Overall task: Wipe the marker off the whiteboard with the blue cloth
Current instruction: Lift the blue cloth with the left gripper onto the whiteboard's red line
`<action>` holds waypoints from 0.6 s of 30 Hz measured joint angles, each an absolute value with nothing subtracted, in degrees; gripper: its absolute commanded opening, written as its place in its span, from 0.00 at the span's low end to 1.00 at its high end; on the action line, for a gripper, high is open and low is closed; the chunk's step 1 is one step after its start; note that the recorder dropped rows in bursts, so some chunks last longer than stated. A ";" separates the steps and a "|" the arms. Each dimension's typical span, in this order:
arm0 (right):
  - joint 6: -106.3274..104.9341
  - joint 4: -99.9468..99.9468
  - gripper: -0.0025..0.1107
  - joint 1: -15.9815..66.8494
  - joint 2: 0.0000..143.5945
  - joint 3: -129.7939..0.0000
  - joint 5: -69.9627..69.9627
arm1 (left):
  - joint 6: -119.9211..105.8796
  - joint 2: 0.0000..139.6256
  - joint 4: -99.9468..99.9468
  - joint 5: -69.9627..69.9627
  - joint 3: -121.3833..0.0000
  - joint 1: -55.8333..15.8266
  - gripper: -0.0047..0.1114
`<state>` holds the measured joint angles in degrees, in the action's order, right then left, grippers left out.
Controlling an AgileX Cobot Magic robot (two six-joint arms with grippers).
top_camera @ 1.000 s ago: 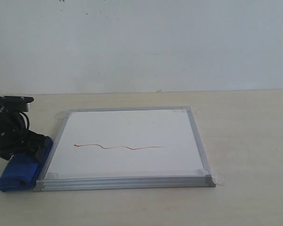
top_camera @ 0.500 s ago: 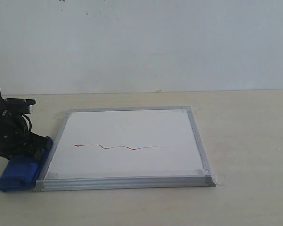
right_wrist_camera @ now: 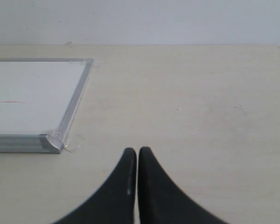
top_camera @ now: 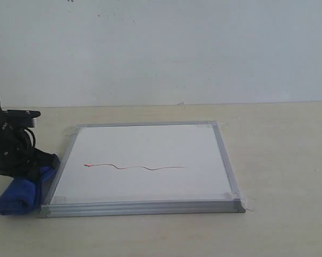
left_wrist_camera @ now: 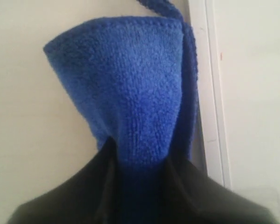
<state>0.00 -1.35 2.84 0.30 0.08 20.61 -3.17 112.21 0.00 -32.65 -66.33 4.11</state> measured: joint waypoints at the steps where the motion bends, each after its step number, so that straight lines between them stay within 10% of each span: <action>1: 0.00 -1.35 0.03 2.84 0.30 0.08 20.61 | -3.17 111.66 0.00 -32.88 -66.33 4.11 0.07; 18: 0.00 -1.35 0.03 2.84 0.30 0.08 20.61 | -14.04 101.03 -10.89 -41.57 -76.96 -2.10 0.07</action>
<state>0.00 -1.35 2.84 0.30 0.08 20.61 -14.04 101.03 -10.89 -41.57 -76.96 -2.10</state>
